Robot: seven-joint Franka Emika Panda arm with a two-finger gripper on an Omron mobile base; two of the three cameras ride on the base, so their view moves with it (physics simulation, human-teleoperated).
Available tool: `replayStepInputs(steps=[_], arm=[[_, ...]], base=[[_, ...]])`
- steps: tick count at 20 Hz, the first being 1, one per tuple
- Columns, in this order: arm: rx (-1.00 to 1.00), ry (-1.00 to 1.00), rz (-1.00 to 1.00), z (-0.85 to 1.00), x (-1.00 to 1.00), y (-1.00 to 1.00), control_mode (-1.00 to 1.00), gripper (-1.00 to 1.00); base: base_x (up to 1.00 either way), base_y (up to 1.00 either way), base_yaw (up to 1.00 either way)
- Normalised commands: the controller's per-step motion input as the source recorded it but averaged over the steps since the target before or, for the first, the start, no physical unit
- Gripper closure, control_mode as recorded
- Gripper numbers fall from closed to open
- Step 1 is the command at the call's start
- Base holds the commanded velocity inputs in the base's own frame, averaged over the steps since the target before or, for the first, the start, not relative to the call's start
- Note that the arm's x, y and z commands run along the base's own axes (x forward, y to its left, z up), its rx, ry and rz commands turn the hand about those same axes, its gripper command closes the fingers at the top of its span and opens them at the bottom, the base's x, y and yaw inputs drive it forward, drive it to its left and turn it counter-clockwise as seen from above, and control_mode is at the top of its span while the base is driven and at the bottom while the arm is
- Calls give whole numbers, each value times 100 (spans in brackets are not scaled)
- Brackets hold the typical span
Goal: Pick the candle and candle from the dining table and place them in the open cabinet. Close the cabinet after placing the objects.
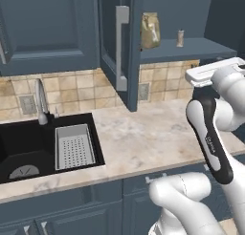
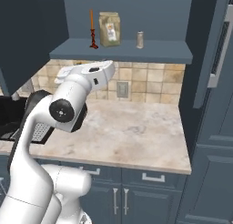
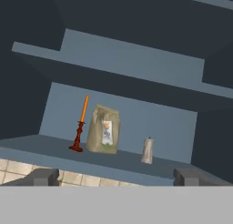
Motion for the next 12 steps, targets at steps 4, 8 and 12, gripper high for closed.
replayStepInputs(steps=[4,8,12], arm=[[0,0,0,0,0,0,100,-100],[0,0,0,0,0,0,100,-100],[0,0,0,0,0,0,100,-100]], base=[[-26,-5,0],[3,0,0],[45,-17,0]])
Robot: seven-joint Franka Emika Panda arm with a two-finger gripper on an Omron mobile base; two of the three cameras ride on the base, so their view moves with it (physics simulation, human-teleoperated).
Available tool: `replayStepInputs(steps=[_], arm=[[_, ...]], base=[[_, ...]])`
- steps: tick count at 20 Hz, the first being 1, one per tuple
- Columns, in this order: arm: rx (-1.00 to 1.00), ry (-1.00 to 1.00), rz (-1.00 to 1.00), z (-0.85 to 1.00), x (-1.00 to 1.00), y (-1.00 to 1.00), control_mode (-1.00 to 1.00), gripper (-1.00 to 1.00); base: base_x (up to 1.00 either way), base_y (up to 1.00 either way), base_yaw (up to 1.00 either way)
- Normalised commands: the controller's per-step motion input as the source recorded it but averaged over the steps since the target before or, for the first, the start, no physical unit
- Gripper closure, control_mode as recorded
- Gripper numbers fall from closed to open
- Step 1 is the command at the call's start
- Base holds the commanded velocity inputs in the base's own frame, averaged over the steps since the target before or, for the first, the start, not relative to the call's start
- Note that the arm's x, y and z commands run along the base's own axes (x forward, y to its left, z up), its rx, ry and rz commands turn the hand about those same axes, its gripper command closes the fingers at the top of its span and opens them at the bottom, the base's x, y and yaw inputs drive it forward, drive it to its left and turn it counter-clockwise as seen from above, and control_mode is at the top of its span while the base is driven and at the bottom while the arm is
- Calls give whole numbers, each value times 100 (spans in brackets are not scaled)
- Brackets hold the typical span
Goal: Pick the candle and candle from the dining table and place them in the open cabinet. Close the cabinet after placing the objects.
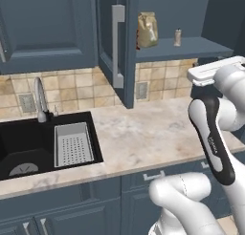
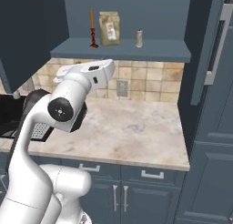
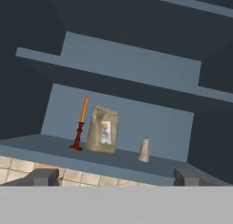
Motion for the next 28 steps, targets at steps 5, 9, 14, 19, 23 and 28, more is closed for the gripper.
replayStepInputs(steps=[5,9,14,19,23,28], arm=[[0,0,0,0,0,0,100,-100],[0,0,0,0,0,0,100,-100],[0,0,0,0,0,0,100,-100],[0,0,0,0,0,0,100,-100],[0,0,0,0,0,0,-100,-100],[0,-5,0,0,-28,0,-100,-100]], base=[[13,-24,2],[8,0,0],[0,0,0],[0,0,0],[0,0,0],[0,0,0]])
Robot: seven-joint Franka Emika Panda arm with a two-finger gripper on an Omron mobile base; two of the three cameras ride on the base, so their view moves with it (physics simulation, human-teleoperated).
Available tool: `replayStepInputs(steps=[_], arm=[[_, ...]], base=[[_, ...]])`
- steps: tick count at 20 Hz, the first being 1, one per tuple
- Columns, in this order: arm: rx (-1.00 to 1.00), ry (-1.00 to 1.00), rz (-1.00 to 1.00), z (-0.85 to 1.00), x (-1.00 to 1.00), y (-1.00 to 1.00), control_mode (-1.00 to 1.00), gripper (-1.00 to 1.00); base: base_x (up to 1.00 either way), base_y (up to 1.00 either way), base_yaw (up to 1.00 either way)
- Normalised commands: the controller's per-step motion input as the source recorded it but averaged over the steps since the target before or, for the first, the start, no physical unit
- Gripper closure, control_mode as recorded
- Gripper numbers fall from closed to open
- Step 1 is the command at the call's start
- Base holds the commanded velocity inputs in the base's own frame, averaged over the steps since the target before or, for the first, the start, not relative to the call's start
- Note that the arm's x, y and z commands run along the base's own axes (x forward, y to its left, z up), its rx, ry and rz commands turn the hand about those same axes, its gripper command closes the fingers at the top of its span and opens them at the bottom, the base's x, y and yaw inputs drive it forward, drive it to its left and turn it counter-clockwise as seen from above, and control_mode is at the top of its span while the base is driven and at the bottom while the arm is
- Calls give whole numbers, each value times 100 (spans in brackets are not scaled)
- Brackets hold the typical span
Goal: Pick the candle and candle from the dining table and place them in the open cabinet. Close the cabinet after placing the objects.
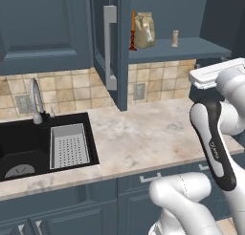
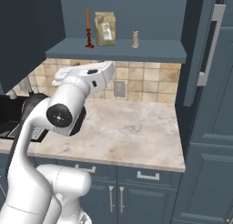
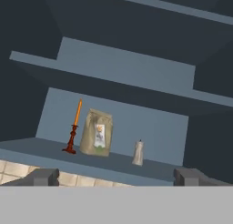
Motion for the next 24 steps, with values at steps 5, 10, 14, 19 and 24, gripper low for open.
replayStepInputs(steps=[5,10,14,19,24], arm=[[0,-1,0,0,-44,25,-100,-100],[1,1,0,0,-40,42,-100,-100],[0,11,0,0,-36,58,-100,-100],[1,19,0,0,-29,68,-100,-100],[1,18,0,0,-43,73,-100,-100]], base=[[0,0,0],[0,0,0],[0,0,0],[0,0,0],[0,0,0]])
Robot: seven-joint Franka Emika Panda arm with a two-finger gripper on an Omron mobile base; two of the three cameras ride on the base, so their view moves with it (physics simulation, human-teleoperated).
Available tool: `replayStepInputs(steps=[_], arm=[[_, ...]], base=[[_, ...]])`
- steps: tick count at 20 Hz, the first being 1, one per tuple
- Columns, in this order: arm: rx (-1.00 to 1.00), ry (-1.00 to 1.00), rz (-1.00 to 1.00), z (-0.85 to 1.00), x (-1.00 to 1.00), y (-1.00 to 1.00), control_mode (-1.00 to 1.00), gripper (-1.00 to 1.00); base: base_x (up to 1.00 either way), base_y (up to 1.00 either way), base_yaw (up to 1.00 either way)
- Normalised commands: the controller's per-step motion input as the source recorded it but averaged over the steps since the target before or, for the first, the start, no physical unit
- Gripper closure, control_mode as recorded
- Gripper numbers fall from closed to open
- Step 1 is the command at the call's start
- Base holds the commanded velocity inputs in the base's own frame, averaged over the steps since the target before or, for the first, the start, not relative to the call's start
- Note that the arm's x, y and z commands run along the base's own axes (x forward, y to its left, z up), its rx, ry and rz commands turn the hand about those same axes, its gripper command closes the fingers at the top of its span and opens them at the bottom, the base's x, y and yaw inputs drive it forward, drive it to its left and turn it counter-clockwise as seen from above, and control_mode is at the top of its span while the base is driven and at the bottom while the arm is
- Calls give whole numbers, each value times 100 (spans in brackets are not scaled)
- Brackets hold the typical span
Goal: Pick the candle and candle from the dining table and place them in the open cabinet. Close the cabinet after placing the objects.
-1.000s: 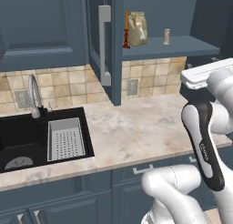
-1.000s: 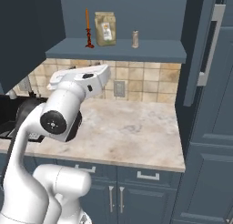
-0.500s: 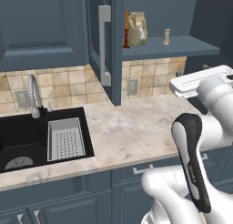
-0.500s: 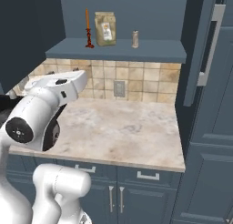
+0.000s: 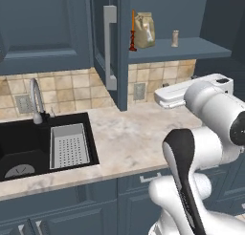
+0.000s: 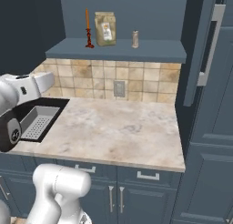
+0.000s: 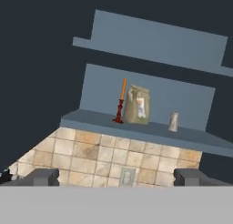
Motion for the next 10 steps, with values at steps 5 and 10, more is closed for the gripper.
replayStepInputs(steps=[5,10], arm=[[0,8,0,0,-57,47,-100,-100],[0,0,0,0,-2,5,-100,-100]], base=[[0,0,0],[0,0,0]])
